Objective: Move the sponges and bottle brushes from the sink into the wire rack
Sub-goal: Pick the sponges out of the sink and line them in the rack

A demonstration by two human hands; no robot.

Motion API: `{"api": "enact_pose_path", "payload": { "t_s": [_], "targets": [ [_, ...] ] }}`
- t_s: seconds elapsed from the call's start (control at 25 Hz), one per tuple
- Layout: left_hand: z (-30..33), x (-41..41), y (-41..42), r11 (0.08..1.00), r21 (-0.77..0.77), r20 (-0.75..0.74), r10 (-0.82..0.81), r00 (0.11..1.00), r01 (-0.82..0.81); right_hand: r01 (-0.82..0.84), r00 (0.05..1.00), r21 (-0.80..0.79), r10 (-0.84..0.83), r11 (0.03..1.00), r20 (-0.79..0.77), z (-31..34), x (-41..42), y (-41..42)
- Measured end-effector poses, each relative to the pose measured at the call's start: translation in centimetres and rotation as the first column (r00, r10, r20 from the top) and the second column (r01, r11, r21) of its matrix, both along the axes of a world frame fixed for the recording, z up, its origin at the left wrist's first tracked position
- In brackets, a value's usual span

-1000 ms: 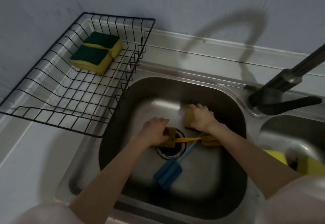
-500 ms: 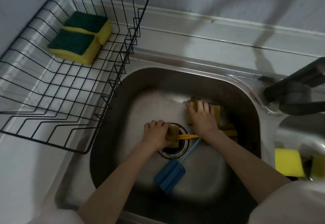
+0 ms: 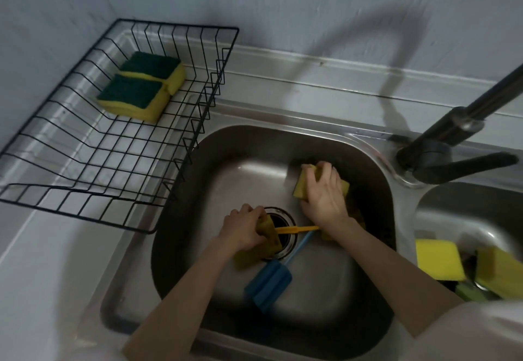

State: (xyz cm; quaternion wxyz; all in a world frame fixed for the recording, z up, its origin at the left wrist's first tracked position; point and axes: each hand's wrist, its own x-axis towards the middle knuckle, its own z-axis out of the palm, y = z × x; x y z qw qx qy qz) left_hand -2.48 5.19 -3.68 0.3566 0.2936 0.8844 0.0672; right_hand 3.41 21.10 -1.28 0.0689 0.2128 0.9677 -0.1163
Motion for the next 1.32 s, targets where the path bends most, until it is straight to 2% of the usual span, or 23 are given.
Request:
{"api": "enact_pose_path", "payload": {
  "t_s": [0.2,0.36,0.48,0.6,0.68,0.76,0.84,1.0,1.16,1.32],
  "targets": [
    [2.4,0.5,-0.4,0.996,0.087,-0.046,0.019,0.999,-0.015,0.029,0.996,-0.008,-0.029,1.0,-0.083,2.6,0.8,-0.3],
    [5.1,0.0,-0.6,0.977,0.208,-0.081,0.073,0.994,-0.055,0.102,0.972,-0.082,-0.117,0.991,-0.204,5.4,0.9,-0.7],
    [8.1,-0.3,-0.9,0.933,0.337,-0.072,0.156,0.985,-0.123,0.095,0.939,-0.11,-0.125,0.989,-0.32,8.2,1.2,-0.6],
    [11.6,-0.3,-1.3,0.863,0.466,0.003,0.219,0.976,-0.195,0.111,0.892,-0.149,-0.164,0.983,-0.42,10.9,1.6,-0.3],
    [13.9,0.1,-1.6,0.821,0.538,0.013,0.219,0.976,-0.192,0.131,0.86,-0.223,-0.223,0.966,-0.46,12.4,2.0,-0.4],
    [15.9,0.6,-1.8,0.791,0.595,-0.042,0.209,0.977,-0.143,0.114,0.834,-0.272,-0.241,0.955,-0.497,13.7,2.3,-0.8],
    [17.6,1.2,-2.4,0.756,0.648,-0.098,0.203,0.974,-0.093,0.07,0.817,-0.283,-0.217,0.957,-0.534,14.9,2.6,-1.5],
    [20.4,1.7,-4.5,0.712,0.702,-0.188,0.194,0.963,-0.006,-0.002,0.803,-0.203,-0.119,0.979,-0.584,17.4,3.1,-3.6],
    [22.4,1.5,-7.4,0.669,0.743,-0.226,0.27,0.936,-0.014,-0.098,0.75,-0.163,-0.035,0.982,-0.66,19.1,2.1,-6.2],
    [23.6,0.8,-10.8,0.633,0.774,-0.233,0.332,0.914,-0.032,-0.148,0.693,-0.205,-0.047,0.967,-0.719,20.0,0.1,-9.3]
  ]
}}
